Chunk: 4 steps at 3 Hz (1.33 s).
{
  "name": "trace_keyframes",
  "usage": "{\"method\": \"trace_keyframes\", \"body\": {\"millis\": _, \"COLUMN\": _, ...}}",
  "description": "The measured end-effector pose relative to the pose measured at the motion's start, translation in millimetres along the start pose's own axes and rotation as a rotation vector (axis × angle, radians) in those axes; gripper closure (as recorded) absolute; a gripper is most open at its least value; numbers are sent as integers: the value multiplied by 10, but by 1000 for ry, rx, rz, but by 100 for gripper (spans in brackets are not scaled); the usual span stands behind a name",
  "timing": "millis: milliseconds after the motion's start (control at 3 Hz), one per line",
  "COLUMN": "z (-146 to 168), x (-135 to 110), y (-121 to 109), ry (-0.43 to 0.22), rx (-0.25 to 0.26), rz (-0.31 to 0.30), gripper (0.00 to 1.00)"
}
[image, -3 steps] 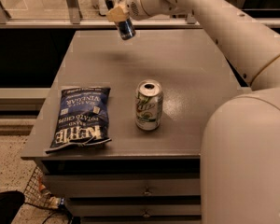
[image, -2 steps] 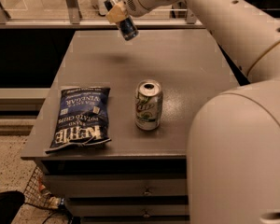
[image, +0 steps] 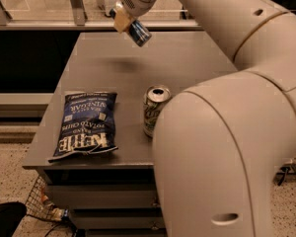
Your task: Knock redbull can over
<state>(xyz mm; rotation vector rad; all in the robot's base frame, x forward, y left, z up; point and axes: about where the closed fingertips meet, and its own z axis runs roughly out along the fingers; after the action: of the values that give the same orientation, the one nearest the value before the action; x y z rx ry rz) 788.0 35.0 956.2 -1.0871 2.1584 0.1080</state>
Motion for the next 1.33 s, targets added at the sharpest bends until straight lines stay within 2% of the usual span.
{"method": "trace_keyframes", "body": {"millis": 667, "z": 172, "x": 324, "y": 148, "ry": 256, "rx": -4, "rz": -48, "gripper": 100}}
{"method": "trace_keyframes", "body": {"millis": 1000, "z": 302, "x": 478, "y": 224, "ry": 336, "rx": -38, "rz": -63, "gripper": 100}}
{"method": "trace_keyframes", "body": {"millis": 1333, "z": 509, "x": 565, "y": 275, "ry": 342, "rx": -105, "rz": -72, "gripper": 100}}
